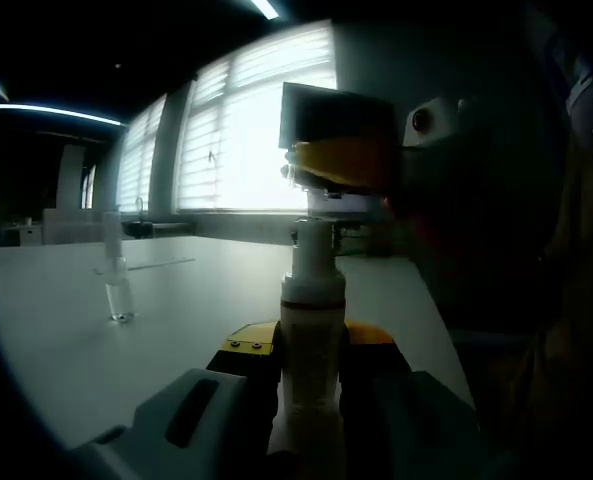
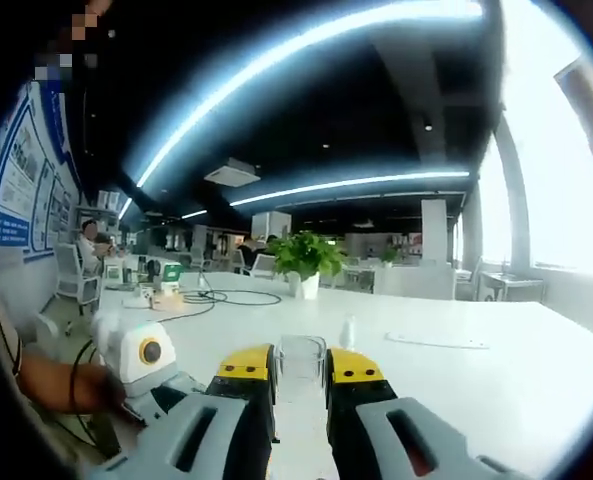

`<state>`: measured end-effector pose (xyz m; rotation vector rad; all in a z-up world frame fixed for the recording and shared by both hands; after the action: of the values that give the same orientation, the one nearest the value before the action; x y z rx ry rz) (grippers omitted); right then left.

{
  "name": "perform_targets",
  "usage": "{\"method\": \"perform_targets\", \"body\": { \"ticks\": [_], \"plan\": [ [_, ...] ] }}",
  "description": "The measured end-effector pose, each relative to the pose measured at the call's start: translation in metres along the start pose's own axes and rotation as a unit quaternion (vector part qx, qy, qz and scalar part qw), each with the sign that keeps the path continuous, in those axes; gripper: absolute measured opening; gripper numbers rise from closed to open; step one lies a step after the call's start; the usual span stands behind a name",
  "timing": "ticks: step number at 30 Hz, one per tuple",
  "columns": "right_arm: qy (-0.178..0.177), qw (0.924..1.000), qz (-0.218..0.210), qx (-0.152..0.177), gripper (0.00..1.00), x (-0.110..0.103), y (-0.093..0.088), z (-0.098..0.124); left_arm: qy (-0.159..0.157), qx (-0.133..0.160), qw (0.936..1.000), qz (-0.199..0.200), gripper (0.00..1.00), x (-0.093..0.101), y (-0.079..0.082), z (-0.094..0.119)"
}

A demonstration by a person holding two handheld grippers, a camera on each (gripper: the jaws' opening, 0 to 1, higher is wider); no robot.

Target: Clamp pump bottle remove cover press pump head put on cover

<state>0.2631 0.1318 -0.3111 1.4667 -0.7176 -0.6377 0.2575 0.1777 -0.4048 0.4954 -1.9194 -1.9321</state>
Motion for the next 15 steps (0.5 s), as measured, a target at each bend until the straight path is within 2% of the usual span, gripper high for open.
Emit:
{"method": "perform_targets", "body": {
  "ticks": [7, 10, 15],
  "plan": [
    [-0.028, 0.9995, -0.006, -0.009, 0.15, 0.025, -0.013, 0.006, 0.000, 0.000, 1.0000, 0.000, 0.14, -0.001, 0.000, 0.000],
    [-0.052, 0.9984, -0.003, -0.022, 0.15, 0.038, -0.025, 0.008, 0.000, 0.000, 1.0000, 0.000, 0.14, 0.000, 0.000, 0.000],
    [-0.065, 0.9972, -0.014, -0.035, 0.15, 0.053, -0.044, 0.011, 0.000, 0.000, 1.0000, 0.000, 0.14, 0.001, 0.000, 0.000]
  ]
}}
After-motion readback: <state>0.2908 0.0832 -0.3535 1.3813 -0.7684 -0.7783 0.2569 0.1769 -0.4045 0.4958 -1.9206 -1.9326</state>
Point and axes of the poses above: the point that each gripper's makers call its tool centre point, and the gripper's own axes: z roughly backward along the fingers, x roughly to its right, y roughly out of its top, the point moved 2 cm from there along z, roughly backward along the fingers, and after that the axes turned 5 degrees about y, right-handed, at the moved point
